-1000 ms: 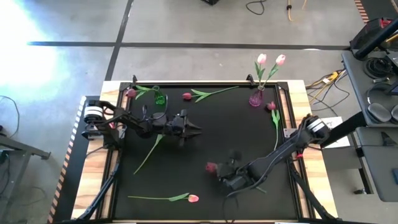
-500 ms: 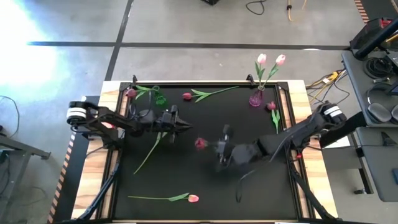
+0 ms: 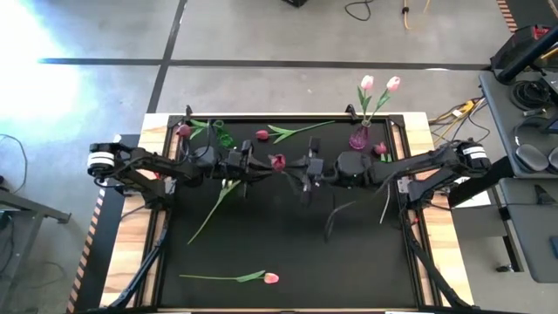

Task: Sort flowers into vase by color
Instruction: Put the red flower into the green vase

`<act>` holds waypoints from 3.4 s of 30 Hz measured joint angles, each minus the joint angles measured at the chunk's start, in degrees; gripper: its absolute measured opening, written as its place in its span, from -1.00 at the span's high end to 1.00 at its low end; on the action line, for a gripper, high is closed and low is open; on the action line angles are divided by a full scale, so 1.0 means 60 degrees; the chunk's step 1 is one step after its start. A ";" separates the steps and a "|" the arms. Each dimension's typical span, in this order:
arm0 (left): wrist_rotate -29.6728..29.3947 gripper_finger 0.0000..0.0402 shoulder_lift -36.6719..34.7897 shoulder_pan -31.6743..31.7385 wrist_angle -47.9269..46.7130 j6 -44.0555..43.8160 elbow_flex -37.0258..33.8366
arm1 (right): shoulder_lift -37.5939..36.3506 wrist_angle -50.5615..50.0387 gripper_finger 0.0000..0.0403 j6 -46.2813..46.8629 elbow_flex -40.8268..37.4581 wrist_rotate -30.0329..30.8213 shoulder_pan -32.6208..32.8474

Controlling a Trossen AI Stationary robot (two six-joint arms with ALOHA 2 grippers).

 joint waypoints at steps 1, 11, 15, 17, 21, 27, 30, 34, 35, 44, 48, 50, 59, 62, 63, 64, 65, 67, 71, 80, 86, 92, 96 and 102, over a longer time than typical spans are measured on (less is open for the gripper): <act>-0.0004 0.67 0.0016 0.0008 -0.0139 0.0052 0.0180 | 0.0007 0.0161 0.94 -0.0003 -0.0014 -0.0163 -0.0109; 0.0185 0.33 -0.0005 0.0116 -0.1326 0.0242 0.1359 | 0.0196 0.0708 0.94 -0.0275 0.0164 -0.1309 -0.0696; 0.0435 0.33 -0.0002 0.0130 -0.1736 0.0338 0.1688 | 0.0273 0.0928 0.94 -0.0443 0.0164 -0.1389 -0.0760; 0.0500 0.37 -0.0002 0.0123 -0.2084 0.0348 0.1874 | 0.0273 0.1018 0.94 -0.0452 0.0164 -0.1390 -0.0787; 0.0495 0.54 0.0002 0.0126 -0.2798 0.0523 0.2242 | 0.0273 0.1181 0.94 -0.0464 0.0164 -0.1547 -0.0795; 0.0471 0.95 -0.0004 0.0185 -0.2893 0.1075 0.2370 | 0.0270 0.1339 0.94 0.0155 0.0164 -0.1164 -0.0784; 0.0389 0.96 -0.0028 0.0315 -0.2963 0.1091 0.2376 | 0.0270 0.1328 0.91 0.0271 0.0164 -0.0463 -0.0784; -0.0176 0.99 -0.0317 0.0560 -0.3469 0.1141 0.2323 | 0.0235 0.1250 0.77 0.0212 0.0164 0.0294 -0.0784; -0.0316 0.99 -0.0447 0.0639 -0.3809 0.1190 0.2325 | 0.0221 0.1238 0.73 0.0191 0.0164 0.0420 -0.0784; -0.2427 1.00 -0.2227 0.0866 -0.6604 0.2058 0.2625 | -0.0027 0.0672 0.31 -0.0273 0.0168 0.1081 -0.0784; -0.5028 1.00 -0.2986 0.0866 -0.7595 0.2104 0.2740 | -0.0118 0.0563 0.21 -0.0483 0.0168 0.1117 -0.0784; -0.6799 1.00 -0.3223 0.0877 -0.8003 0.2100 0.2782 | -0.0120 0.0510 0.18 -0.0486 0.0168 0.1251 -0.0784; -0.9438 1.00 -0.3481 0.1734 -0.8123 0.2445 0.2808 | -0.0120 0.0429 0.21 -0.0486 0.0168 0.1247 -0.0784; -0.9445 1.00 -0.3435 0.2179 -0.8044 0.2368 0.2830 | -0.0120 0.0344 0.24 -0.0469 0.0168 0.1242 -0.0784; -0.9431 1.00 -0.3417 0.2317 -0.8043 0.2343 0.2830 | -0.0120 0.0305 0.24 -0.0441 0.0168 0.1240 -0.0784; -0.9353 1.00 -0.3396 0.2434 -0.8046 0.2319 0.2826 | -0.0120 0.0294 0.24 -0.0425 0.0168 0.1240 -0.0784; -0.9249 1.00 -0.3389 0.2547 -0.8046 0.2287 0.2825 | -0.0120 0.0290 0.25 -0.0417 0.0168 0.1240 -0.0784; -0.9214 1.00 -0.3389 0.2693 -0.8037 0.2268 0.2823 | -0.0120 0.0290 0.25 -0.0417 0.0168 0.1240 -0.0784; -0.9196 1.00 -0.3410 0.2821 -0.8013 0.2290 0.2823 | -0.0118 0.0287 0.25 -0.0419 0.0153 0.1238 -0.0784; -0.9270 1.00 -0.3713 0.2829 -0.8153 0.2334 0.2815 | -0.0113 0.0290 0.25 -0.0417 0.0131 0.1247 -0.0798; -0.9330 1.00 -0.3869 0.2836 -0.8676 0.2336 0.2808 | -0.0113 0.0294 0.25 -0.0417 0.0131 0.1251 -0.0802; -0.9342 1.00 -0.3830 0.2937 -0.9215 0.1974 0.2783 | -0.0113 0.0294 0.25 -0.0417 0.0127 0.1251 -0.0802; -0.9340 1.00 -0.3830 0.3020 -0.9215 0.1848 0.2622 | -0.0109 0.0294 0.25 -0.0410 0.0127 0.1252 -0.0802; -0.9232 1.00 -0.3812 0.3255 -0.9194 0.1537 0.2231 | -0.0109 0.0294 0.25 -0.0384 0.0127 0.1251 -0.0802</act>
